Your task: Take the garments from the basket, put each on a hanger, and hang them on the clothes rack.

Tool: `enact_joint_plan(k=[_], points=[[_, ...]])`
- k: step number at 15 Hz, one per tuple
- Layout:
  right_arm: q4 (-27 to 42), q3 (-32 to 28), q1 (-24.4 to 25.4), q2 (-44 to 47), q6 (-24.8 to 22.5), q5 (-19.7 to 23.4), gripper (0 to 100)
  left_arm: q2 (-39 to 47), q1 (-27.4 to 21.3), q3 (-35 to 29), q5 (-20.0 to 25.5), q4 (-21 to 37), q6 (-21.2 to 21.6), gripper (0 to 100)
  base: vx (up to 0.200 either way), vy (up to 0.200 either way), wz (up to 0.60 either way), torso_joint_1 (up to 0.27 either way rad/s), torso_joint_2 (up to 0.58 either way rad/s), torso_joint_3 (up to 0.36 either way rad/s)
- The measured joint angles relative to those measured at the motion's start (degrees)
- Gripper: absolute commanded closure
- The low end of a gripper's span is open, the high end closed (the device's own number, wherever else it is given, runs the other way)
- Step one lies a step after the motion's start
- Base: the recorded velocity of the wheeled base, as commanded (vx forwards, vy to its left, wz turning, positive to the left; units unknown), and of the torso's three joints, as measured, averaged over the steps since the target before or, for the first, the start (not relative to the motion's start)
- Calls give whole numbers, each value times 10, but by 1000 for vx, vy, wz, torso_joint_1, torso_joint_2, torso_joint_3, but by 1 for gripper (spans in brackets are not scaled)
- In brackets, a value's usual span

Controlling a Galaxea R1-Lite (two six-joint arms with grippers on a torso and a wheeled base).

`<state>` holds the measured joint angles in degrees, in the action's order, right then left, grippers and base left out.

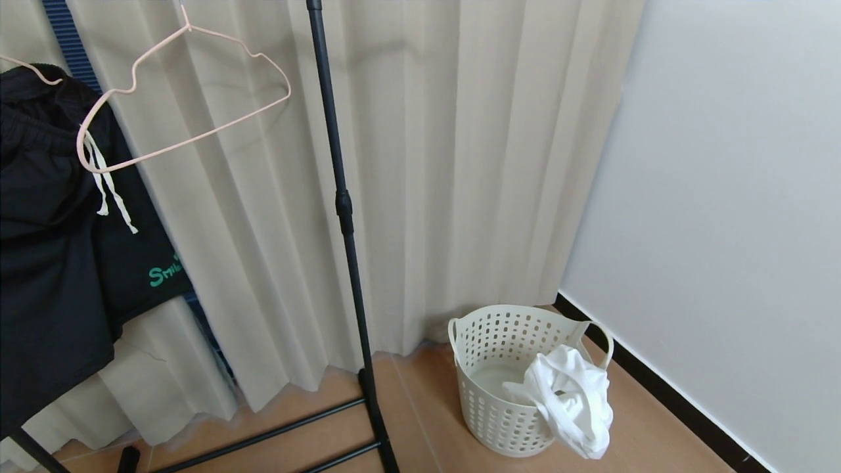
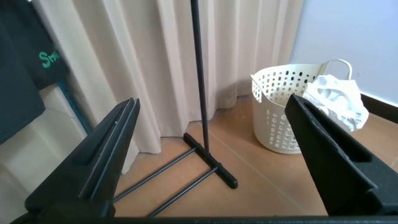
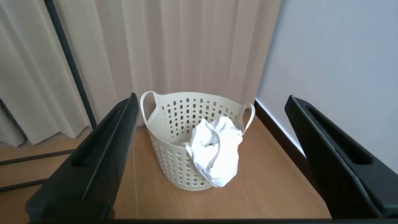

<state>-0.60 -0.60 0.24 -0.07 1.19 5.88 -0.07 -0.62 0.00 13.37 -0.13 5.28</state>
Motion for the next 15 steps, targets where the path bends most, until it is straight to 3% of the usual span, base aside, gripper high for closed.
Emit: enact_joint_plan(k=[7, 9, 11, 15], points=[[0, 0, 0, 0, 0, 1, 0, 0, 0, 0, 0, 0, 0, 0, 200, 0, 0, 2, 3, 4], [0, 0, -1, 0, 0, 1, 0, 0, 0, 0, 0, 0, -1, 0, 0, -200, -600, 0, 5, -2], [-1, 0, -1, 0, 0, 1, 0, 0, 0, 0, 0, 0, -1, 0, 0, 0, -600, 12, 2, 0], [0, 0, -1, 0, 0, 0, 0, 0, 0, 0, -1, 0, -2, 0, 0, 0, 0, 0, 0, 0]])
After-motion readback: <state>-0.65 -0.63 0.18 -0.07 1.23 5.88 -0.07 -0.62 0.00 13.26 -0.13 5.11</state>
